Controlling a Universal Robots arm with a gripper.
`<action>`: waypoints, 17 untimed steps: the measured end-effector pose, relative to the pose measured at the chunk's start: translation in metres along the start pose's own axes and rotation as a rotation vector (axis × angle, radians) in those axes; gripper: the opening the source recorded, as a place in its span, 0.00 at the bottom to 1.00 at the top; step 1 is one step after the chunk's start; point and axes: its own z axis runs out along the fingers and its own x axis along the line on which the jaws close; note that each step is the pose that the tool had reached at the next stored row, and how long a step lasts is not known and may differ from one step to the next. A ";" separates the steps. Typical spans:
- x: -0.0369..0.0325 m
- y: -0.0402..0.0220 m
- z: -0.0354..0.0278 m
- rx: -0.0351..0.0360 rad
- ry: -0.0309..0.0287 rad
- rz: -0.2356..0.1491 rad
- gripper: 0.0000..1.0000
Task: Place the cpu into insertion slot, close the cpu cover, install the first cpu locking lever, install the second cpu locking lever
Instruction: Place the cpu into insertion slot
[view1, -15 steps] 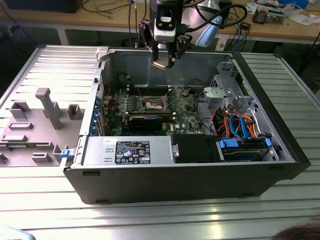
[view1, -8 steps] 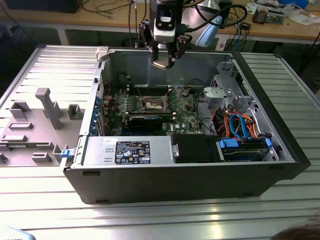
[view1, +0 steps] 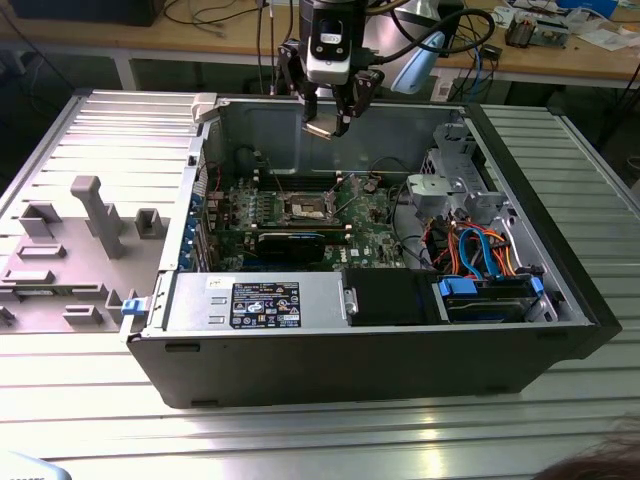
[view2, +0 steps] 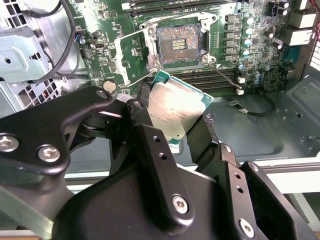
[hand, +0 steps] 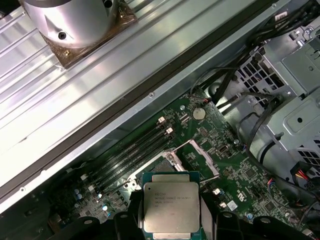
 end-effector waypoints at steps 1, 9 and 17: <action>0.0000 0.0000 0.0000 0.0000 -0.0001 0.001 0.54; 0.0000 0.0000 0.0000 -0.0002 -0.0010 0.011 0.54; 0.0000 0.0000 0.0000 -0.0004 -0.0017 0.019 0.54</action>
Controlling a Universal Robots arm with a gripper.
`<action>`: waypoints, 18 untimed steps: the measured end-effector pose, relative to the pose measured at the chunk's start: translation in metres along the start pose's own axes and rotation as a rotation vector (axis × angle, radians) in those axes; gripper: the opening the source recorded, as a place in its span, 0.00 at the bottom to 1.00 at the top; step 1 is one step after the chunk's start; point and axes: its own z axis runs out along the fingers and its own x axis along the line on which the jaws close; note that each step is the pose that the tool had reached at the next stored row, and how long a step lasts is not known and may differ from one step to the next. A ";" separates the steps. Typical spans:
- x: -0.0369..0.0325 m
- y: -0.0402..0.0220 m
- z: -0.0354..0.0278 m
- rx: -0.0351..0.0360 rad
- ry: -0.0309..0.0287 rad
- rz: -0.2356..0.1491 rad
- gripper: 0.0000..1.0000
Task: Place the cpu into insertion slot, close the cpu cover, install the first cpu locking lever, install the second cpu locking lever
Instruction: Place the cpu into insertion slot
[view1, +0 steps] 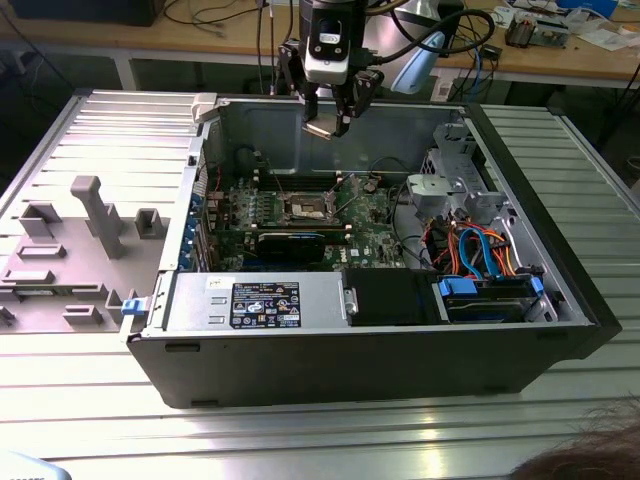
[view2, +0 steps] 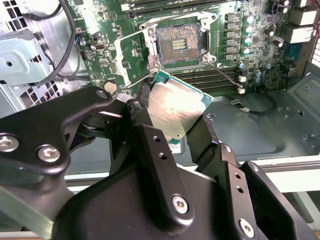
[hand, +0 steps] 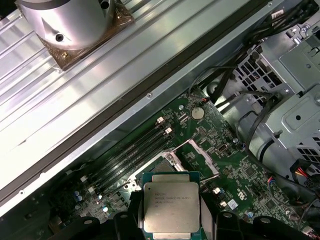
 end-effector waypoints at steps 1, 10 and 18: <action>0.0000 0.0000 0.0000 0.0000 -0.0001 0.001 0.54; 0.0000 0.0000 0.0000 -0.0002 -0.0008 0.010 0.54; 0.0000 0.0000 0.0000 -0.0003 -0.0016 0.017 0.54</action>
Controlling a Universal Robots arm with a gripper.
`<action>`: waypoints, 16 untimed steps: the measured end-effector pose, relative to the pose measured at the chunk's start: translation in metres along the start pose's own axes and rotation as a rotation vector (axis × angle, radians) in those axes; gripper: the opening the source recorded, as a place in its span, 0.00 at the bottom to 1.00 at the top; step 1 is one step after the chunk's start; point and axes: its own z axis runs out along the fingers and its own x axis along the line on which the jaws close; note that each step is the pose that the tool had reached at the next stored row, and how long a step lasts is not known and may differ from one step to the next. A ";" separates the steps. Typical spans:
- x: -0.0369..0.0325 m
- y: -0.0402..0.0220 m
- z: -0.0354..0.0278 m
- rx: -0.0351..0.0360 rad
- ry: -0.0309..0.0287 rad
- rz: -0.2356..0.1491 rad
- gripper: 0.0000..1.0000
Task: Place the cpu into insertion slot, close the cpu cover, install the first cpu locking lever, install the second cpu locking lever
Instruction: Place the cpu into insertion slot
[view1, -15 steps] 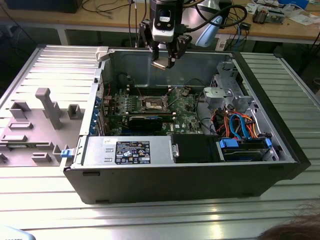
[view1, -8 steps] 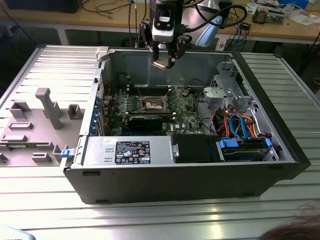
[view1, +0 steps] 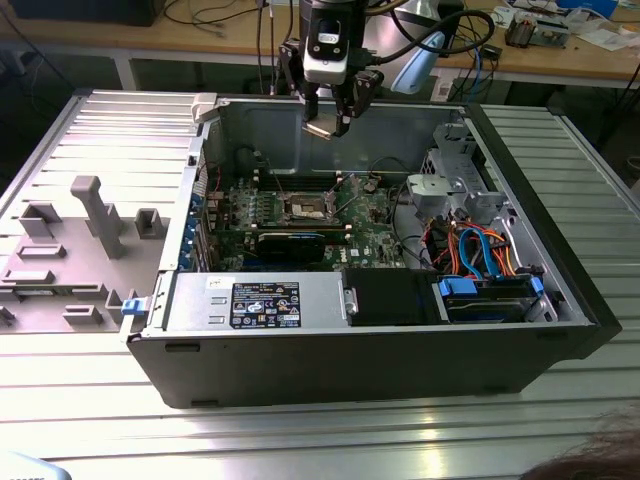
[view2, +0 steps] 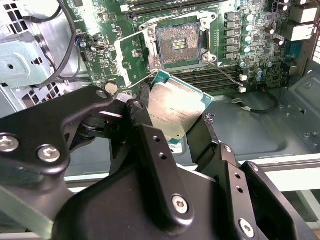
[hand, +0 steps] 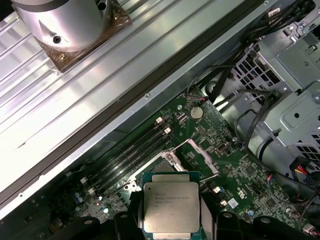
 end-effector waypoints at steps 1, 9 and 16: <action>0.0000 0.0000 0.0000 0.0000 -0.0001 0.001 0.54; 0.0000 0.0000 0.0000 -0.0002 -0.0008 0.009 0.54; 0.0000 0.0000 0.0000 -0.0004 -0.0017 0.019 0.54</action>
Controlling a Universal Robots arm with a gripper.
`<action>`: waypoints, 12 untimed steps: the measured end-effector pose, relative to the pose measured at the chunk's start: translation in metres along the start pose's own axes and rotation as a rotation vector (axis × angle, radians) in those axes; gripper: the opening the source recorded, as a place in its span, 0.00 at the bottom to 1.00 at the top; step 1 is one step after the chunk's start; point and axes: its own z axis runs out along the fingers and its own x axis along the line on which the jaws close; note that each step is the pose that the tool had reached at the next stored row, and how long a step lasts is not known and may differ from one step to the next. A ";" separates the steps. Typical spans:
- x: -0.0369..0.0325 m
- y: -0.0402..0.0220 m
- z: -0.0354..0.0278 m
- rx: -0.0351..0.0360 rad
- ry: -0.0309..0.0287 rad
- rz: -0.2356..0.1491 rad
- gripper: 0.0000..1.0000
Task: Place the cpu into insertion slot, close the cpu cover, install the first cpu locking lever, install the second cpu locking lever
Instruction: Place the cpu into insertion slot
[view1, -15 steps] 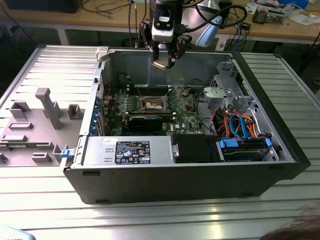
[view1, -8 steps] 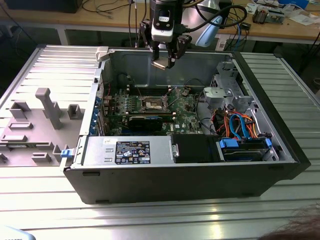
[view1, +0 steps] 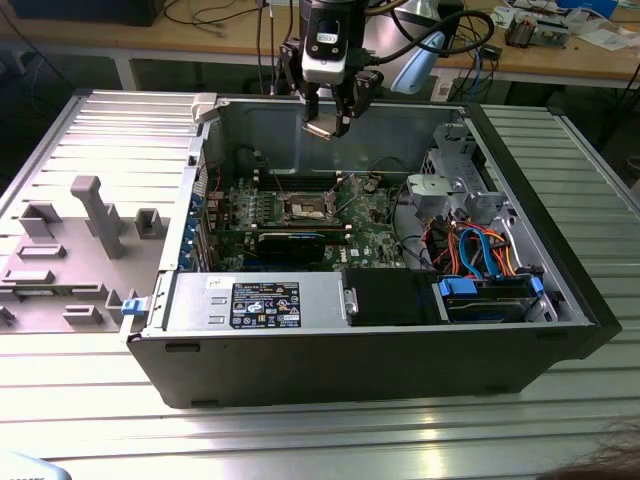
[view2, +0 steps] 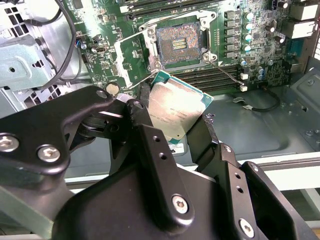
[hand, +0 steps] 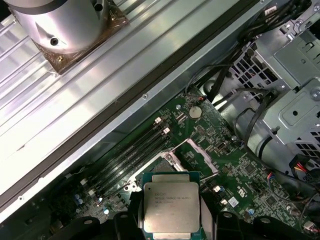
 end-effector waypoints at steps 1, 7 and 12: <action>0.0000 0.0000 0.0000 -0.0001 -0.0001 0.002 0.54; 0.0000 0.0000 0.0000 -0.0002 -0.0007 0.009 0.54; 0.0000 0.0000 0.0000 -0.0003 -0.0010 0.012 0.54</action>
